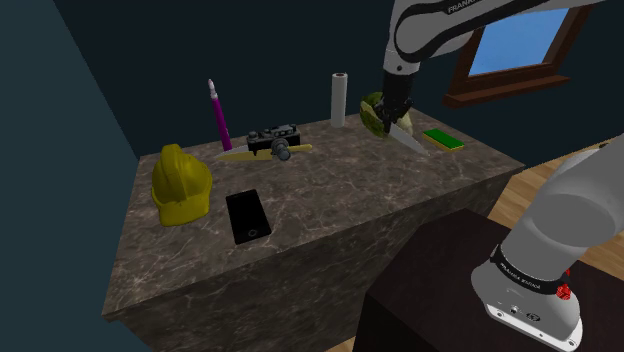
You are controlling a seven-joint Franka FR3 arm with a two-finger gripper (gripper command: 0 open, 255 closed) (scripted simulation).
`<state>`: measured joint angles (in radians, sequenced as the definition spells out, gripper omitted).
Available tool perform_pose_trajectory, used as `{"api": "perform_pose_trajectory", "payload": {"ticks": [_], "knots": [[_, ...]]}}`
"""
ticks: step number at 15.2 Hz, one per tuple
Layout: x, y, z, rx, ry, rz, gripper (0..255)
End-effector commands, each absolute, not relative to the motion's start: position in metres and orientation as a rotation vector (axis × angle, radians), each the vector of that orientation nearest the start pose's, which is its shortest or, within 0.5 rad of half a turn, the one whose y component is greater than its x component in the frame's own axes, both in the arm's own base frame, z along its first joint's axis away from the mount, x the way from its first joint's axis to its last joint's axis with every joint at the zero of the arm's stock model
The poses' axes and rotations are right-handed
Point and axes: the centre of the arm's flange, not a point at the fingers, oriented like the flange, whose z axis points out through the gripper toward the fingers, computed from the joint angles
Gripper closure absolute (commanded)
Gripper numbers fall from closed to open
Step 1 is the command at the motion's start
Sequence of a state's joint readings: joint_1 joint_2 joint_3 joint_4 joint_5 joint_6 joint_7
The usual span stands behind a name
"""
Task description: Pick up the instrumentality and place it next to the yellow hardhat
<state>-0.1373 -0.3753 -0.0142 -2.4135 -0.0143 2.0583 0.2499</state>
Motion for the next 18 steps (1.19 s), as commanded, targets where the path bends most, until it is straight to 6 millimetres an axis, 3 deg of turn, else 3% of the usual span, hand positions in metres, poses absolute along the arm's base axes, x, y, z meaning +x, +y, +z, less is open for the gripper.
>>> {"api": "perform_pose_trajectory", "payload": {"ticks": [1, 16, 18], "knots": [[0.427, -0.066, 0.464, -3.087, 0.616, -0.032, 255], [0.426, -0.066, 0.539, -3.087, 0.616, -0.032, 255], [0.438, -0.042, 0.539, -3.087, 0.616, -0.032, 255]]}}
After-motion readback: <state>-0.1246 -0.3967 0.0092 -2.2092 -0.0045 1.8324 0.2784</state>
